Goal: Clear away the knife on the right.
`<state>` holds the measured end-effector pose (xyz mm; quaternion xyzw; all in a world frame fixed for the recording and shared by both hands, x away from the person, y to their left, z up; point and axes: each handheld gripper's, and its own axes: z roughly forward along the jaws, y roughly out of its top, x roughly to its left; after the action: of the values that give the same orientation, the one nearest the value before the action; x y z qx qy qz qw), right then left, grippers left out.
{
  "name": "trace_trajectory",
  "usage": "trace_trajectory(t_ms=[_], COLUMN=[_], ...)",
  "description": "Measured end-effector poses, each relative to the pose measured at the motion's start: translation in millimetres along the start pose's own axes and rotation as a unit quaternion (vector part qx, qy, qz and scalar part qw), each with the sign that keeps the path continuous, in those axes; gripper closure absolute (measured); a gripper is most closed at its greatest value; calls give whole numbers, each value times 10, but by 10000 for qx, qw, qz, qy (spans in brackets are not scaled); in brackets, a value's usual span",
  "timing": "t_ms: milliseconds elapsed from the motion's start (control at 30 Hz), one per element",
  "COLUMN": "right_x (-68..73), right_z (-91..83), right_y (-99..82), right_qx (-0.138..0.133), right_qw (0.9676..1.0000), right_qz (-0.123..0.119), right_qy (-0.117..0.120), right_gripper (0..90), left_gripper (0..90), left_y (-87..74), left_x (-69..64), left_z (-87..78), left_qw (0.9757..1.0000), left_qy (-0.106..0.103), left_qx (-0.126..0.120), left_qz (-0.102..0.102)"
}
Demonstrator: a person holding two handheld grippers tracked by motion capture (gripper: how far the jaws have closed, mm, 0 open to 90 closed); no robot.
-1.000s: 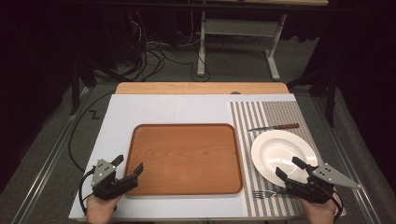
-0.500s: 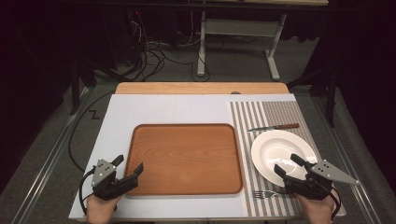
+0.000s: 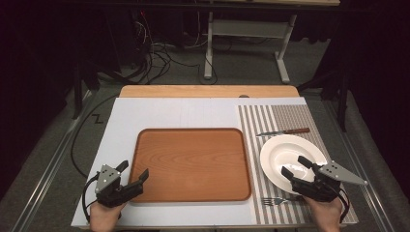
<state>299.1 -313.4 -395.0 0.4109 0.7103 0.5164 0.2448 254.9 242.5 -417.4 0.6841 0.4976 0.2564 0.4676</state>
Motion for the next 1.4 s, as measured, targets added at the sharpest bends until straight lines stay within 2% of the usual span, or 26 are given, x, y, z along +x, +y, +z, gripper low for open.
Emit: trace_trajectory(t_ms=[333, 600, 800, 833, 900, 1200, 1400], right_x=[-16, -4, -31, -34, -43, -83, -126], right_z=[97, 176, 219, 236, 252, 344, 418], right_y=[48, 107, 185, 213, 239, 325, 385], right_qx=[4, 18, -18, -37, -33, -22, -7], right_qw=[10000, 10000, 10000, 10000, 10000, 9999, 10000], right_qz=[-6, -27, 34, 42, 61, 15, -10], right_qy=[-42, 20, 78, 3, 15, 102, -19], right_gripper=[210, 199, 188, 189, 189, 181, 182], left_gripper=[225, 225, 225, 225, 225, 225, 225], left_y=[-2, -3, -4, -4, -4, -6, -7], left_x=[0, 4, 5, 7, 8, 9, 12], left_z=[11, 11, 10, 9, 9, 10, 8], left_qw=[10000, 10000, 10000, 10000, 10000, 10000, 10000], left_qy=[0, 4, 9, 11, 14, 28, 34], left_qx=[8, 17, 18, 17, 19, 13, 17], left_qz=[-18, -21, -17, -18, -18, -35, -37])
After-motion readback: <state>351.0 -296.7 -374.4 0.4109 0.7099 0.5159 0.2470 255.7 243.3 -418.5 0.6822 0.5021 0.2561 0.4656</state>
